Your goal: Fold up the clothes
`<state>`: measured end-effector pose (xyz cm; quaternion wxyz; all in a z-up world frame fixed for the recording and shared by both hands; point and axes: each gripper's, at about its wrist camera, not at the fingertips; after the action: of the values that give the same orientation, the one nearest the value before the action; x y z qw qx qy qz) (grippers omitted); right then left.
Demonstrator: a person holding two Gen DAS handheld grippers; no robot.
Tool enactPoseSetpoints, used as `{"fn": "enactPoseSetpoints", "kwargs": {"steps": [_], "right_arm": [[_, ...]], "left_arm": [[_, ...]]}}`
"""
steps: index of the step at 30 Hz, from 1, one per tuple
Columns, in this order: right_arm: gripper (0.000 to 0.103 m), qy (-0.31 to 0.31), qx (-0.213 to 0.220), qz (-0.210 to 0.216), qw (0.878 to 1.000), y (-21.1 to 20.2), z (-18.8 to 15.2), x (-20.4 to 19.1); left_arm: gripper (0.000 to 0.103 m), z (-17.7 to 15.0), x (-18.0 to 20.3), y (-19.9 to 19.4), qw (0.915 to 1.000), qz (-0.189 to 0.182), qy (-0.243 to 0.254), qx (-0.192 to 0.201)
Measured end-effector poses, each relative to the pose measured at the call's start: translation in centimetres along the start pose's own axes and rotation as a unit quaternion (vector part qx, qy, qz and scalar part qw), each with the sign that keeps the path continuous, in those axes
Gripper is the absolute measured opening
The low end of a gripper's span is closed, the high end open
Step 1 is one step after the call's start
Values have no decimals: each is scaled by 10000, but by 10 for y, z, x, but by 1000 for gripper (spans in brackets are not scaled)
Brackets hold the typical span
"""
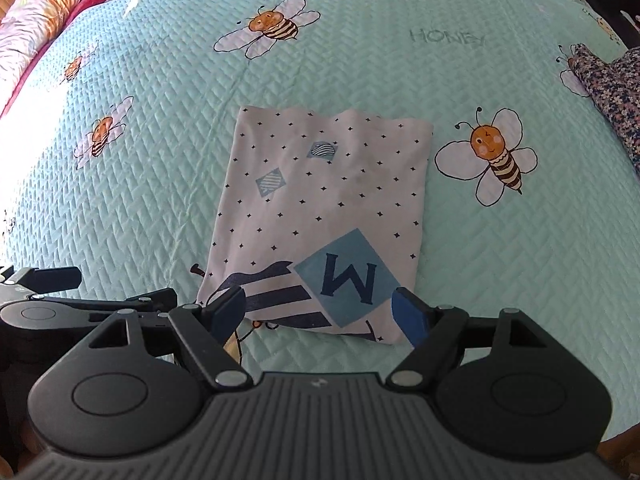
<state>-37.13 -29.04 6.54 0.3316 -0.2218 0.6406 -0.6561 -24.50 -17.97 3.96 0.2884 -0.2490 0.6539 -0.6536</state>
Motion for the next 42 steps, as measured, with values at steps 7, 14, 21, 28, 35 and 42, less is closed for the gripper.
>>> {"fn": "enactPoseSetpoints", "kwargs": {"steps": [7, 14, 21, 28, 35, 42], "right_arm": [[80, -158, -140, -171, 9996, 5, -4, -11], [81, -27, -168, -104, 9998, 5, 0, 0], [81, 27, -217, -116, 9997, 10, 3, 8], [81, 41, -255, -61, 9996, 14, 6, 11], [81, 35, -185, 182, 9997, 15, 7, 12], [80, -82, -73, 246, 9996, 10, 11, 5]], "left_arm": [[100, -4, 3, 9, 9996, 166, 90, -200], [100, -1, 14, 6, 9993, 285, 214, -110], [100, 2, 20, 10, 9989, 353, 272, -137], [100, 3, 20, 12, 9990, 355, 221, -166], [100, 4, 16, 13, 9994, 316, 77, -147], [100, 5, 5, 8, 9991, 413, -67, -59]]}}
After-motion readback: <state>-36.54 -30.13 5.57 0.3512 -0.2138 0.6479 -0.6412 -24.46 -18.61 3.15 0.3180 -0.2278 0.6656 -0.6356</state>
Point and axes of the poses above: each gripper's, at about its wrist camera, not at the fingertips, and y roughly the way its jaws point, x to its right, z to its top, and after that the axes turned 14 degrees about -x, right-handed
